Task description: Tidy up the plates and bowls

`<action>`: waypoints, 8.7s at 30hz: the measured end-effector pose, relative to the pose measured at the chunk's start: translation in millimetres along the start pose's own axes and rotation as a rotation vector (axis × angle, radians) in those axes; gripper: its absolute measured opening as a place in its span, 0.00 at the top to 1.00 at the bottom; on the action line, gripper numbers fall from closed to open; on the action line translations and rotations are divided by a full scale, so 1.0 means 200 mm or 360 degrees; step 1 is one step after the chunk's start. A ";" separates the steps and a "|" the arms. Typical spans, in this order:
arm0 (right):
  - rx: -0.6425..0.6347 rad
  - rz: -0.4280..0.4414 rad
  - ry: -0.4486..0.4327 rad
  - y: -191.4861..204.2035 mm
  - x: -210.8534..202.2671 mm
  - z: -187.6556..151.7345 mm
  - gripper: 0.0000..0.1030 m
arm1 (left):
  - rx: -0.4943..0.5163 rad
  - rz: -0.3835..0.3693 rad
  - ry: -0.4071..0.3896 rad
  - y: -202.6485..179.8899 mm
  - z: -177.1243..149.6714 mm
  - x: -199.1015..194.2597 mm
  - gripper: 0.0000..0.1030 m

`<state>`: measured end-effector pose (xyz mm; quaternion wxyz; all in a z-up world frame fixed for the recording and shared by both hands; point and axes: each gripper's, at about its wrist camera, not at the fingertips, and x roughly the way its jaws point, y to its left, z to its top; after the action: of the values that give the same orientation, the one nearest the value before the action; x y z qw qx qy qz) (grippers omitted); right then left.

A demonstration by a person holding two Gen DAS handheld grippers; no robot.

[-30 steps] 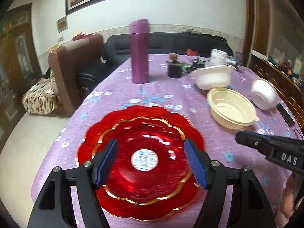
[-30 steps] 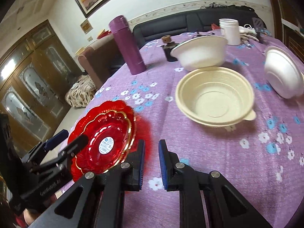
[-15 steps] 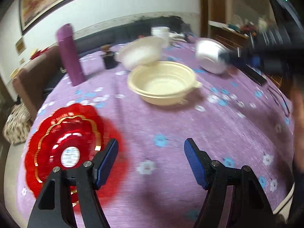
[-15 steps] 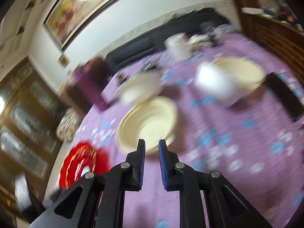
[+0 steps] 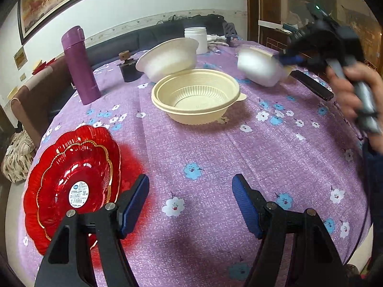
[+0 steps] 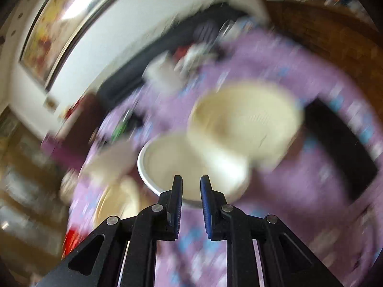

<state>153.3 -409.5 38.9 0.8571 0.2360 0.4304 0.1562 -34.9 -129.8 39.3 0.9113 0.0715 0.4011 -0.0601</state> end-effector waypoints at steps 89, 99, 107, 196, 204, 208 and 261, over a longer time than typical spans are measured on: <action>0.0255 0.0055 -0.0073 -0.30 0.10 -0.06 0.89 | -0.0051 -0.0302 0.0272 -0.29 0.95 0.80 0.84; 0.0197 0.0127 -0.0169 -0.25 -0.05 -0.06 0.92 | 0.0011 -0.0276 0.0186 -0.34 0.94 0.65 0.84; 0.0112 0.0258 -0.0168 -0.10 -0.24 -0.17 0.92 | 0.0110 -0.0199 0.0043 -0.30 0.79 0.33 0.84; -0.0532 0.0349 0.0276 1.16 0.16 -0.77 0.88 | -0.0286 0.0312 -0.0323 0.70 -0.07 -0.37 0.74; -0.0565 0.0319 0.0392 1.26 0.37 -0.83 0.88 | -0.0413 0.0356 -0.0218 0.87 -0.12 -0.25 0.74; -0.0568 0.0289 0.0418 1.28 0.45 -0.84 0.88 | -0.0439 0.0365 -0.0182 0.91 -0.14 -0.20 0.74; 0.0053 0.0039 0.0010 0.28 0.18 -0.26 0.82 | -0.0178 -0.0108 -0.0107 0.39 0.27 -0.11 0.56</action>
<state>128.3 -330.9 18.4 0.8497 0.2550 0.4327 0.1602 1.6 -60.9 98.4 0.9242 0.0047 0.3752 -0.0708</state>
